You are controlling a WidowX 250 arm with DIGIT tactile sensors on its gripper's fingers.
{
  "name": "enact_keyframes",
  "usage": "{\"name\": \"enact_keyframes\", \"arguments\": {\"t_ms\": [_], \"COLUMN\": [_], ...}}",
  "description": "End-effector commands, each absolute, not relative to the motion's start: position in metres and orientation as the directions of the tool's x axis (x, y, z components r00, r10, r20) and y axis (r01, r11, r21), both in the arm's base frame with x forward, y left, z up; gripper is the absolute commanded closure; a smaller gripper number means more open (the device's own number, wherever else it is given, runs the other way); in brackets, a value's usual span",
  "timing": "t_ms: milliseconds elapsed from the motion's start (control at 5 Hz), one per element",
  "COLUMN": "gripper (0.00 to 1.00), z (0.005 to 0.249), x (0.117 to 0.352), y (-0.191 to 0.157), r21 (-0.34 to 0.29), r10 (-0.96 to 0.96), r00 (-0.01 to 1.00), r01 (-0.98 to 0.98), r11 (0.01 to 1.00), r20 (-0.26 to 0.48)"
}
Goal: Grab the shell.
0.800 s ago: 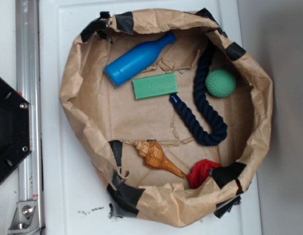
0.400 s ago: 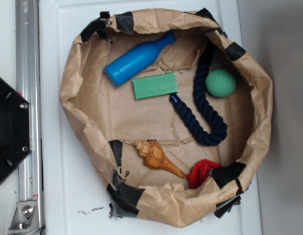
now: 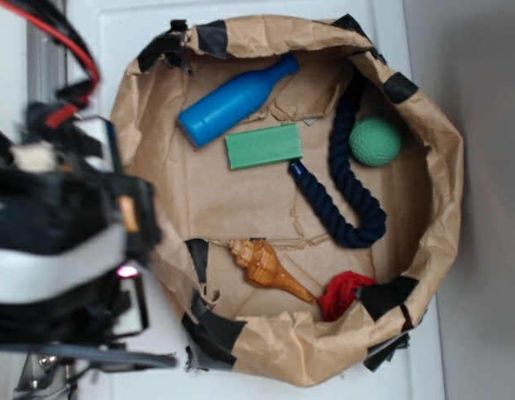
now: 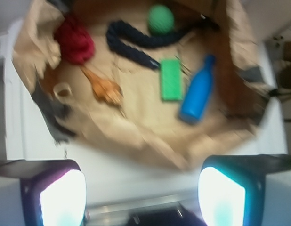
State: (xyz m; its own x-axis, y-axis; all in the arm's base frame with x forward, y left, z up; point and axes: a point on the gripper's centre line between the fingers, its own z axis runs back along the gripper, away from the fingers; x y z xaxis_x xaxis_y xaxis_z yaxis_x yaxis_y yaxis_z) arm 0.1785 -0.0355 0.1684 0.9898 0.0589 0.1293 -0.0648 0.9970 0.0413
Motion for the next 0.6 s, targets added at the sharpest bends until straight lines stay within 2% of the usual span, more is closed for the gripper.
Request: {"name": "enact_keyframes", "arguments": {"t_ms": [0,200,400], "gripper": [0.0,0.0,0.0], "z": [0.13,0.132,0.13], "x": [0.226,0.243,0.26], "y": [-0.026,-0.008,0.009], "r21": [-0.085,-0.147,-0.155], "r10": [0.104,0.128,0.174], "r00": [0.993,0.991,0.985], "r01": [-0.1,-0.122,-0.17], "r11": [0.991,0.982,0.973], "r20": [0.048,0.027,0.015]}}
